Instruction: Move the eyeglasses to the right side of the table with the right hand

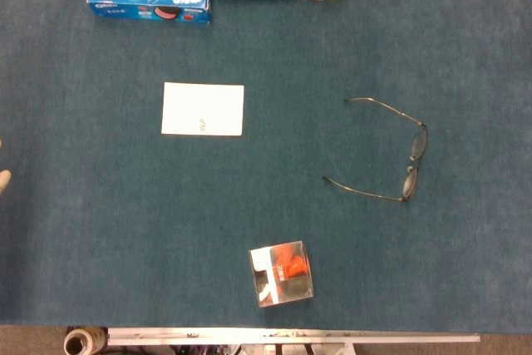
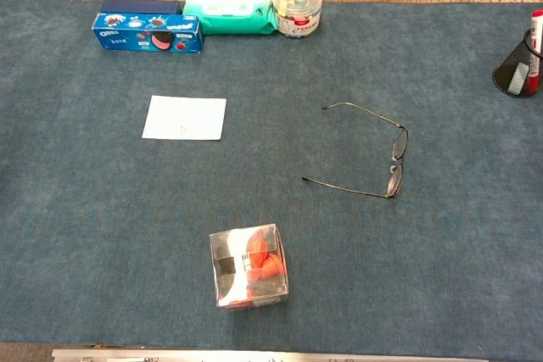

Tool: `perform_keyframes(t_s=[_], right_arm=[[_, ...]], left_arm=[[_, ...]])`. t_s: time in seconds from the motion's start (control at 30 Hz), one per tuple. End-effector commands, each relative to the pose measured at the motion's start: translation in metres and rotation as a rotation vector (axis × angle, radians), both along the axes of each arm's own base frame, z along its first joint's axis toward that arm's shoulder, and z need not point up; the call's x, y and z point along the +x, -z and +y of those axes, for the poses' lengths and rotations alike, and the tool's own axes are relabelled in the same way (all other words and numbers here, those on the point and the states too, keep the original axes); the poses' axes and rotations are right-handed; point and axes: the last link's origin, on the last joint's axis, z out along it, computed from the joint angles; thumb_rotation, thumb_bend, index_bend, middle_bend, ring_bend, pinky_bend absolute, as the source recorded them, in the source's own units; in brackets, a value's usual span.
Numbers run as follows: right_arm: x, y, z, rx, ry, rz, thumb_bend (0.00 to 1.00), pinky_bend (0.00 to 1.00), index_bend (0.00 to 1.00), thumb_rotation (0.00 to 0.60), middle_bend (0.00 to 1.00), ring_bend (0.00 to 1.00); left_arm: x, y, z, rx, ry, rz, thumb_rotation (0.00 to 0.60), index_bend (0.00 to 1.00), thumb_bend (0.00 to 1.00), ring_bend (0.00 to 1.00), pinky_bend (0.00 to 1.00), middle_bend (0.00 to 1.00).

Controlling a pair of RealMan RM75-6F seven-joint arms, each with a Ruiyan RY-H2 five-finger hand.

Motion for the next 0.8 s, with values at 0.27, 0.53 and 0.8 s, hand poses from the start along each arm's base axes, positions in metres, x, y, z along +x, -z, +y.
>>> perform_keyframes(t_s=[0.27, 0.53, 0.8], right_arm=[[0.000, -0.003, 0.000, -0.008, 0.002, -0.007, 0.00, 0.69, 0.62, 0.600, 0.61, 0.52], [0.006, 0.002, 0.004, 0.022, -0.020, -0.016, 0.00, 0.69, 0.62, 0.600, 0.61, 0.52], [0.023, 0.002, 0.007, 0.109, -0.093, -0.009, 0.19, 0.59, 0.62, 0.600, 0.58, 0.47]], left_arm=[[0.000, 0.004, 0.001, -0.015, -0.005, 0.009, 0.600, 0.49, 0.13, 0.25, 0.46, 0.38], [-0.001, 0.004, 0.000, -0.011, -0.012, 0.007, 0.600, 0.49, 0.13, 0.25, 0.46, 0.38], [0.000, 0.002, -0.004, -0.010, -0.004, -0.003, 0.600, 0.49, 0.13, 0.25, 0.46, 0.38]])
